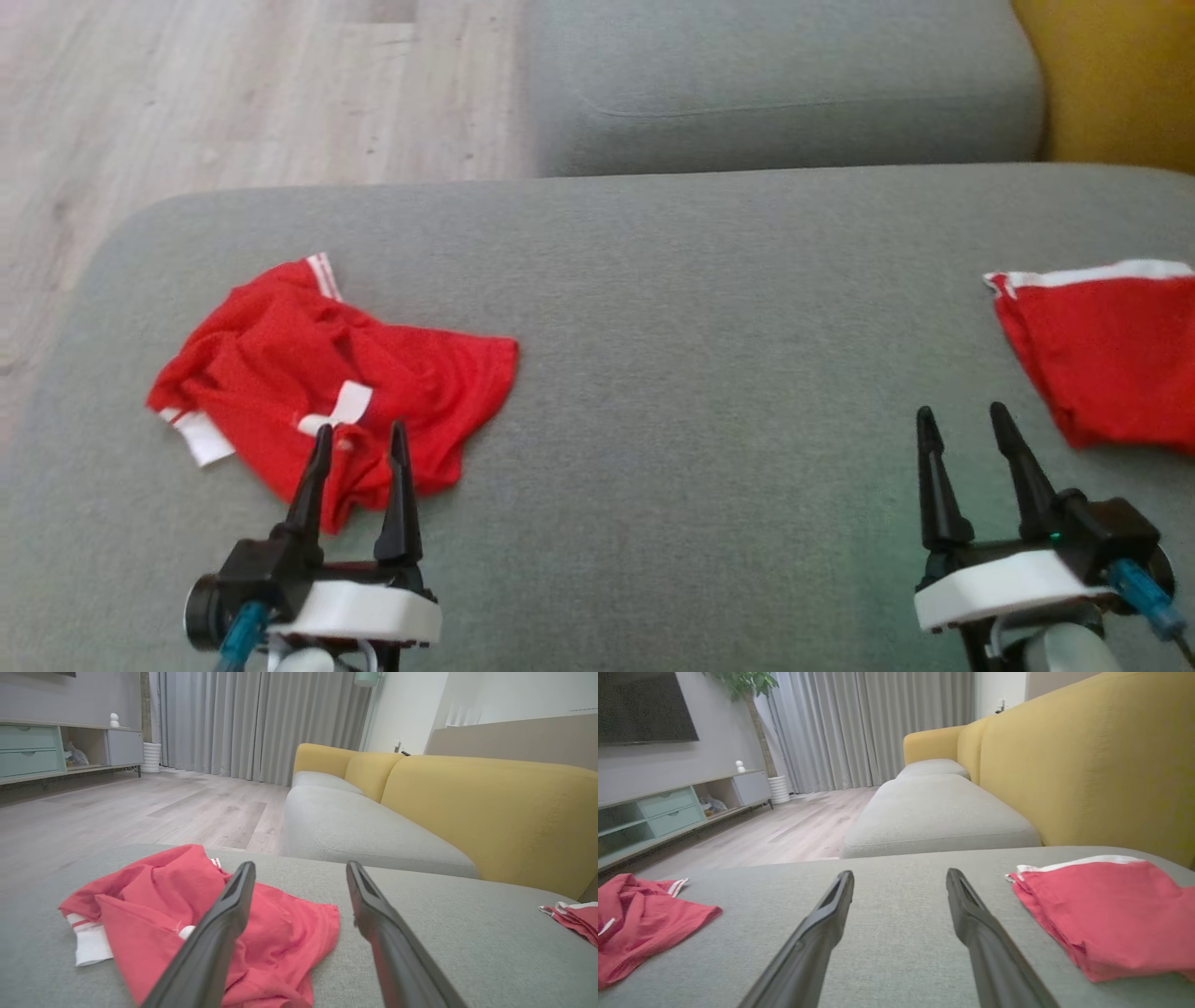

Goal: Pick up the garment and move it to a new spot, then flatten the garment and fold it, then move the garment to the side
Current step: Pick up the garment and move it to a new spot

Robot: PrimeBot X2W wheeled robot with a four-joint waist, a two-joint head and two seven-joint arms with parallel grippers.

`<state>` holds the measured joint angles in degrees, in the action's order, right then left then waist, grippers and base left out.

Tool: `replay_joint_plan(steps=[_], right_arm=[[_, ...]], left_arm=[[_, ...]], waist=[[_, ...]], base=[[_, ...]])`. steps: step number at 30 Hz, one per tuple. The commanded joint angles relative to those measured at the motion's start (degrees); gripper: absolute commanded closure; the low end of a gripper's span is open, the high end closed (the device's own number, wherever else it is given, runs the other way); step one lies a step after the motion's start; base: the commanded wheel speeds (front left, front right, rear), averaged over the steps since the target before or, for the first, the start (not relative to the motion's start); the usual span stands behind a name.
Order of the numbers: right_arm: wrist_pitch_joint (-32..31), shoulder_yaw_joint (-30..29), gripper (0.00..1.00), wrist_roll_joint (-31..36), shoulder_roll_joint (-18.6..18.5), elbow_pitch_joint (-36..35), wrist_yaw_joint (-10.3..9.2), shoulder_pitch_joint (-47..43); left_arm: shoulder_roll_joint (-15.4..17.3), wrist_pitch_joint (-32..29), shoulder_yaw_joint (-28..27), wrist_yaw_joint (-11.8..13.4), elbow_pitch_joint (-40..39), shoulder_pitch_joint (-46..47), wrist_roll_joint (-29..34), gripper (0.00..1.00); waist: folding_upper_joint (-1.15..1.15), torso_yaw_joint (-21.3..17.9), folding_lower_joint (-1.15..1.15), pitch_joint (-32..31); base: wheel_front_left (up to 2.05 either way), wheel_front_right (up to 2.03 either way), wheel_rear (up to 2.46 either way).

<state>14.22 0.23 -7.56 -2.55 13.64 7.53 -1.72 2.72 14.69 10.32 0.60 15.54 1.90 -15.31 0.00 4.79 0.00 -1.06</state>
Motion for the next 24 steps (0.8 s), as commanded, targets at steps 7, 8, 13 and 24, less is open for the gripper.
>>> replay_joint_plan(steps=[7,8,13,24], right_arm=[[0.8,4.2,0.00,-1.2,-0.3,-2.5,-0.04,1.4],[0.8,4.6,0.00,-1.5,-0.3,-2.6,-0.04,1.3],[0.8,6.7,0.00,-2.6,-0.3,-2.5,-0.04,0.8],[0.8,8.3,0.00,-3.7,-0.3,-2.7,-0.04,-0.2]], left_arm=[[0.2,0.3,-3.3,0.1,-1.8,0.6,1.3,0.00],[0.2,0.3,-3.4,-0.1,-1.7,0.6,1.5,0.00],[0.2,0.3,-4.3,-0.4,-1.5,0.2,2.3,0.00],[0.2,0.3,-5.4,-1.0,-1.5,-0.7,3.1,0.00]], waist=[[0.00,6.5,0.00,-1.1],[0.00,7.4,0.00,-1.2],[0.00,11.3,0.00,-1.8],[0.00,15.8,0.00,-2.3]], base=[[0.00,0.00,0.00],[0.00,0.00,0.00],[0.00,0.00,0.00],[0.00,0.00,0.00]])
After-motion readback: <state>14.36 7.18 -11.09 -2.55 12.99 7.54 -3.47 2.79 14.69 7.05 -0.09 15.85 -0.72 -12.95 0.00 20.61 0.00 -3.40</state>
